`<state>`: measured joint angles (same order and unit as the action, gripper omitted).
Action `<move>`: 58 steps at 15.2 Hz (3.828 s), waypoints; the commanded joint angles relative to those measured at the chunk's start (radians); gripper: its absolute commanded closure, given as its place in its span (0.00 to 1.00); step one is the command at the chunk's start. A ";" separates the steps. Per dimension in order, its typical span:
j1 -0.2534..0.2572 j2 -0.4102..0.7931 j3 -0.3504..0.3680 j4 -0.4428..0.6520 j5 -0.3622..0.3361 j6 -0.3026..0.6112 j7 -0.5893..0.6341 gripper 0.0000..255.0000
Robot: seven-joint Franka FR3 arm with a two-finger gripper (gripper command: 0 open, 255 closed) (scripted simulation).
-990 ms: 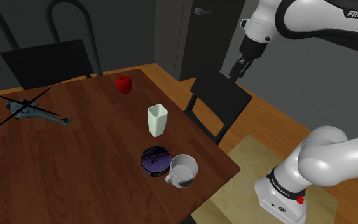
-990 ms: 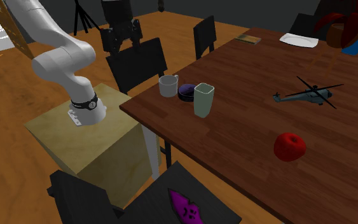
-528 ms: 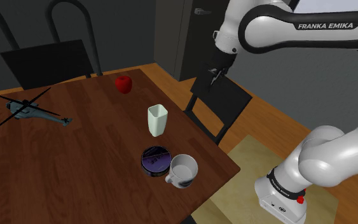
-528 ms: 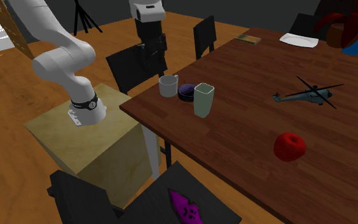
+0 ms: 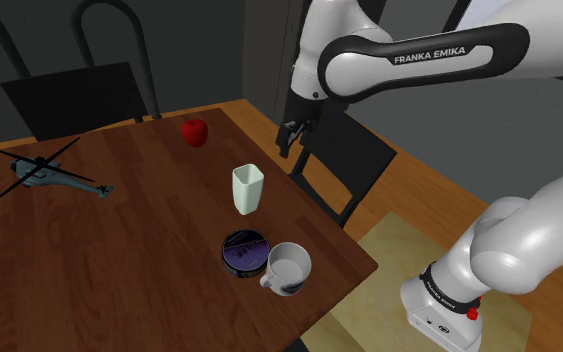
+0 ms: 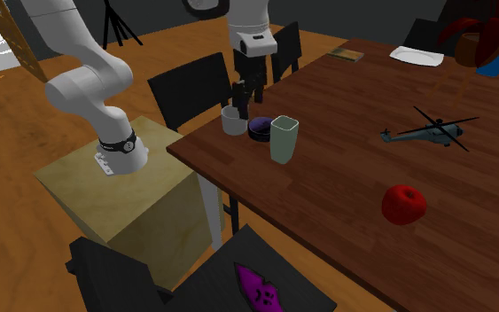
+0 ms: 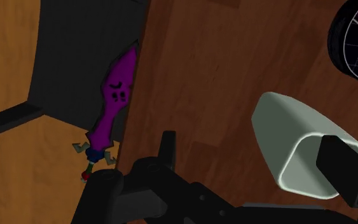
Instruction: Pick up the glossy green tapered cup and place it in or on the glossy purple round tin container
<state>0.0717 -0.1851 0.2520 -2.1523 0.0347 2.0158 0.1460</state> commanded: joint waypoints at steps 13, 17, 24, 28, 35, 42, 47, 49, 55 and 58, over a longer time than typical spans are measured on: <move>0.045 0.350 0.053 0.197 -0.092 0.132 0.146 0.00; 0.046 0.366 0.051 0.181 -0.099 0.163 0.150 0.00; 0.046 0.366 0.051 0.181 -0.098 0.162 0.150 1.00; 0.046 0.366 0.051 0.181 -0.098 0.162 0.150 1.00; 0.045 0.354 0.052 0.194 -0.094 0.138 0.147 1.00; 0.043 0.320 0.055 0.248 -0.079 0.052 0.137 1.00; 0.041 0.301 0.056 0.294 -0.072 -0.012 0.132 1.00; 0.041 0.295 0.056 0.314 -0.070 -0.037 0.131 1.00; 0.041 0.283 0.057 0.379 -0.065 -0.115 0.127 1.00; 0.049 0.260 0.064 0.377 -0.058 -0.134 0.141 1.00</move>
<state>0.1156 0.0866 0.3117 -1.7689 -0.0268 1.8863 0.2789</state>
